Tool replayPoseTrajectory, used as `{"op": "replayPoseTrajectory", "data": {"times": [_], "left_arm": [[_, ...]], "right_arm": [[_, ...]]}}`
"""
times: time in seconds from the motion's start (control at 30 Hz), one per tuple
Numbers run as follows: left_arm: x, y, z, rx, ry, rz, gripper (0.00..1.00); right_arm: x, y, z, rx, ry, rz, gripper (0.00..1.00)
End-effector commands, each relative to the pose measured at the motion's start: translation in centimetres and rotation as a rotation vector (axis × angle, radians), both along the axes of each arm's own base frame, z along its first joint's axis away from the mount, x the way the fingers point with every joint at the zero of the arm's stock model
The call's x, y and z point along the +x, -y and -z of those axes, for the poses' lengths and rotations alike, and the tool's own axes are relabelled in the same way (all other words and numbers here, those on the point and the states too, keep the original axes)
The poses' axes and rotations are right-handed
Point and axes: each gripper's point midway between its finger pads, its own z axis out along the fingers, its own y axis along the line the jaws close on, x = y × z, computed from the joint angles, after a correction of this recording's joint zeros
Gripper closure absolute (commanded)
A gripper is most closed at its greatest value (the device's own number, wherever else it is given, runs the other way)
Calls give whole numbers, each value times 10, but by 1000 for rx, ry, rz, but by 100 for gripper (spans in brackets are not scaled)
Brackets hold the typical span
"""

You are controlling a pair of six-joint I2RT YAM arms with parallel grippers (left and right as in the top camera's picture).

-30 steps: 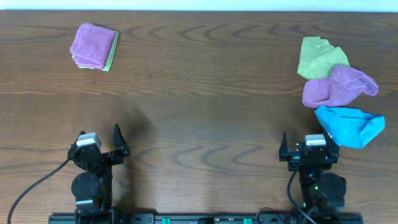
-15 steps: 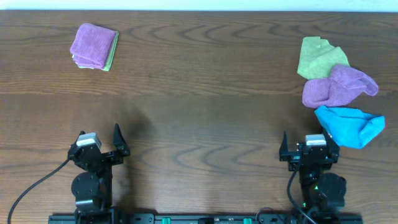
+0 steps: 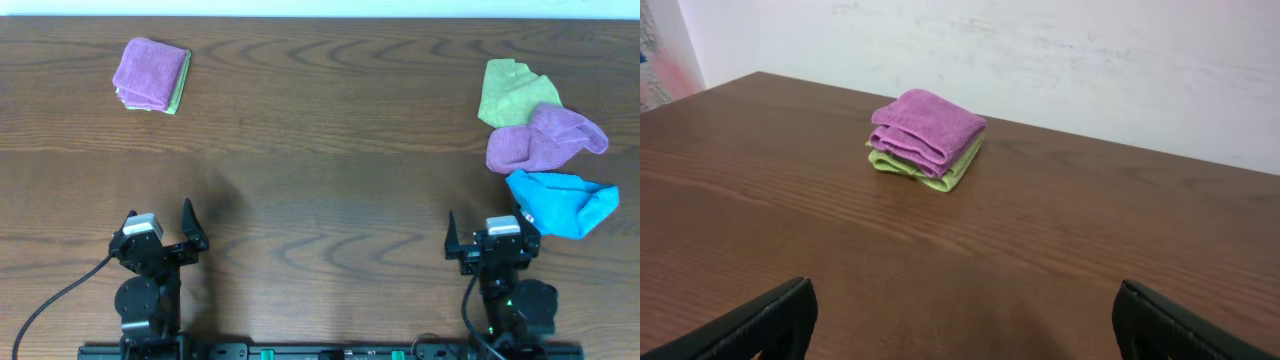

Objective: Fold the cloth
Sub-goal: 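Reach the right gripper to the blue cloth and grasp its edge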

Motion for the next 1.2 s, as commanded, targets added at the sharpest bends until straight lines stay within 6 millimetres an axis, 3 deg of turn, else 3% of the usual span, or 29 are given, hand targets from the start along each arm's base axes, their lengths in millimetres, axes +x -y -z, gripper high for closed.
{"op": "replayPoseTrajectory", "data": {"times": [0.0,0.13,0.37,0.57,0.7,0.83,1.03,1.1,1.17], "left_arm": [[0,-3,23,4,-56,-16,5],[0,-3,23,4,-56,-16,5],[0,-3,23,4,-56,-16,5],[0,-3,23,4,-56,-16,5],[0,-3,23,4,-56,-16,4],[0,-3,23,4,-56,-16,4],[0,-3,23,4,-56,-16,5],[0,-3,23,4,-56,-16,5],[0,-3,23,4,-56,-16,5]], "right_arm": [[1,11,-19,64,82,65,1],[-2,46,-38,321,190,287,1],[6,68,-51,407,202,404,1],[44,82,-55,416,17,454,1],[61,99,-30,400,-194,571,1],[68,118,23,373,-495,716,1],[66,121,89,329,-785,768,1],[65,122,95,321,-803,775,1],[64,123,94,317,-802,779,9]]}}
